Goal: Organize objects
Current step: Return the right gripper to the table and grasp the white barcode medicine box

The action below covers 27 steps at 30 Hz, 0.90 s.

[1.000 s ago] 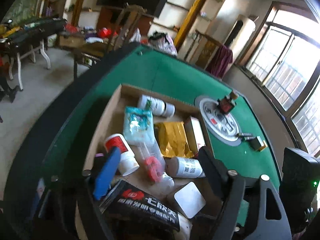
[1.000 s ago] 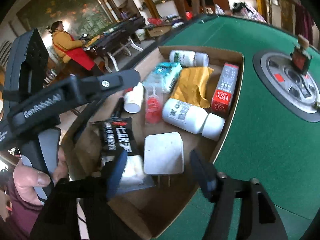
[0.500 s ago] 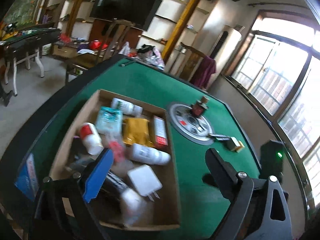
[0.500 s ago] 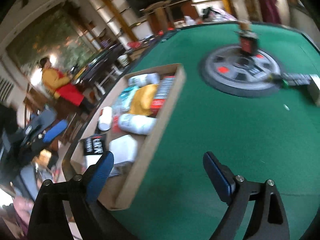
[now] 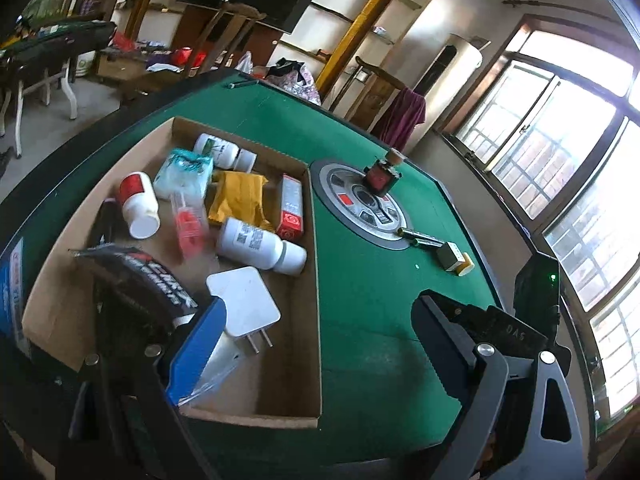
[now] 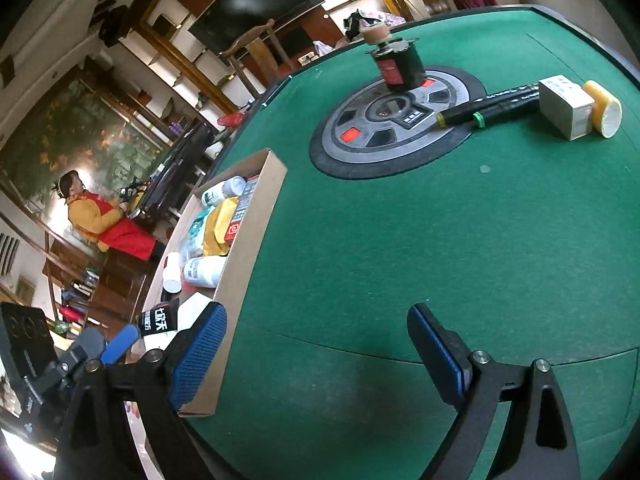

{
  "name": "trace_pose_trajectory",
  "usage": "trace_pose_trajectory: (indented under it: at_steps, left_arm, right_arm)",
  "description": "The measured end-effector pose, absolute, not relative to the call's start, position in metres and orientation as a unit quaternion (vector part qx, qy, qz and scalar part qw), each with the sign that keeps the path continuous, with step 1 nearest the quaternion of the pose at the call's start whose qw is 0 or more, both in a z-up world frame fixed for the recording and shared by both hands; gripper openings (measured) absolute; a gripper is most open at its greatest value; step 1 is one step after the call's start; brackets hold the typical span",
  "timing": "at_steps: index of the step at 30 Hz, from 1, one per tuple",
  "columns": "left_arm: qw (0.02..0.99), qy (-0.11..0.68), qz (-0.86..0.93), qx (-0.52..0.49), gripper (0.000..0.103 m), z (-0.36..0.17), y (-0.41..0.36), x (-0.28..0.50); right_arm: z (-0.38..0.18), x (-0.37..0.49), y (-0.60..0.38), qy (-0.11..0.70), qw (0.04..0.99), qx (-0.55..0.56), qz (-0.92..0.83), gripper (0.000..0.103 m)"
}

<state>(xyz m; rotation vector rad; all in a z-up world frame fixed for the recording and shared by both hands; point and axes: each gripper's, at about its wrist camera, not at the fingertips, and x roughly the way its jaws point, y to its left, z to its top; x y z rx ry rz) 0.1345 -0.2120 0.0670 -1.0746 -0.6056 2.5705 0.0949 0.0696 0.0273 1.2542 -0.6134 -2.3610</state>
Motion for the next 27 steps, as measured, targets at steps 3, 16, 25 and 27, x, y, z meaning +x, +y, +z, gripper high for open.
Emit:
trace_pose_trajectory:
  at_steps: [3,16,25,27]
  left_arm:
    - [0.143,-0.211,0.892,-0.373,0.093,0.067,-0.213,0.137]
    - [0.169,-0.19,0.889,-0.381,0.093,0.064,-0.194,0.145]
    - [0.195,-0.183,0.882,-0.389,0.093,0.062,-0.181,0.15]
    - [0.201,-0.179,0.878,-0.395,0.093,0.059,-0.174,0.148]
  right_arm:
    - [0.025,0.095,0.072,-0.224,0.195,0.447,-0.844,0.095]
    - [0.034,0.1,0.1,-0.226,0.174,0.436,-0.853,0.095]
    - [0.094,0.096,0.182,-0.207,0.068,0.36,-0.907,0.096]
    - [0.099,0.093,0.204,-0.212,0.035,0.345,-0.914,0.097]
